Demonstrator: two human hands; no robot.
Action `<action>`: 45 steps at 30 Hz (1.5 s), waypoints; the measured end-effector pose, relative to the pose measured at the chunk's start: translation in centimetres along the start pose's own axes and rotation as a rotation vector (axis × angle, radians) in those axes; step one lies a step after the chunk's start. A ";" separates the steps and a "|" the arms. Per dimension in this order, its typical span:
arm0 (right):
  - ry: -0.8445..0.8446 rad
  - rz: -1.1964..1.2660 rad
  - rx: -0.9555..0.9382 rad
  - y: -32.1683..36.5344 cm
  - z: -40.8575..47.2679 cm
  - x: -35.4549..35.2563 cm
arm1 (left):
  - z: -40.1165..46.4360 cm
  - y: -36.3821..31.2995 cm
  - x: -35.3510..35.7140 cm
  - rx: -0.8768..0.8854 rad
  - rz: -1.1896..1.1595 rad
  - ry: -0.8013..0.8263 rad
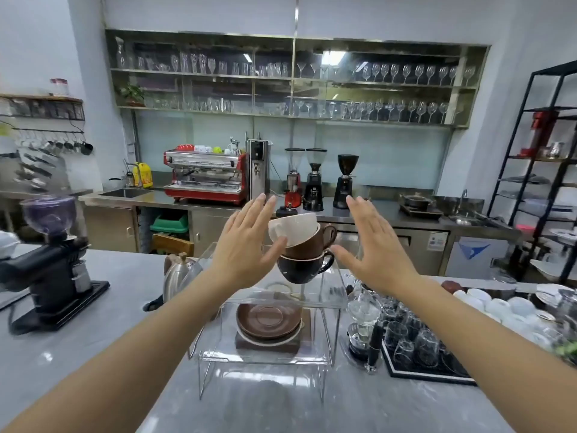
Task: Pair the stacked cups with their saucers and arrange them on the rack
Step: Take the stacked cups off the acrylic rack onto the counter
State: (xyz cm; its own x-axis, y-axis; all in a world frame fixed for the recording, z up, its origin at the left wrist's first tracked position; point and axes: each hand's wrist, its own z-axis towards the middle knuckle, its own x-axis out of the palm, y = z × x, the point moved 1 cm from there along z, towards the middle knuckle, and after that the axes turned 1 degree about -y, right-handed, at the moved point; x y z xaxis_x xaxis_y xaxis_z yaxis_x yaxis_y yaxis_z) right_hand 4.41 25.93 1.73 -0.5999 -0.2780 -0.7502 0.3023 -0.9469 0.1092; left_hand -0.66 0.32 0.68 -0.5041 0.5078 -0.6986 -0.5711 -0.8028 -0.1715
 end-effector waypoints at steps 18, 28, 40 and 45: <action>0.352 0.427 0.222 -2.5 1.6 4.3 | 0.1 0.7 4.4 -0.444 -0.595 0.168; 0.344 0.683 0.281 -3.3 2.9 6.6 | 1.2 1.2 6.5 -0.539 -0.827 0.271; 0.333 0.836 0.264 -4.0 4.0 8.7 | 1.7 1.7 6.9 -0.509 -0.936 0.224; 0.287 0.867 0.293 -4.1 4.1 9.4 | 1.7 1.6 6.9 -0.517 -0.975 0.202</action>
State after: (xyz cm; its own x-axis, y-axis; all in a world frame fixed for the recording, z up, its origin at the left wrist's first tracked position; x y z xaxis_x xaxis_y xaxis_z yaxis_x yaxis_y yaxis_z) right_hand -5.49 26.59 -3.08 -0.0386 -0.8879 -0.4584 0.3353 -0.4437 0.8311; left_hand -6.12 3.09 -3.20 0.1525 0.9678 -0.2002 -0.3029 -0.1470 -0.9416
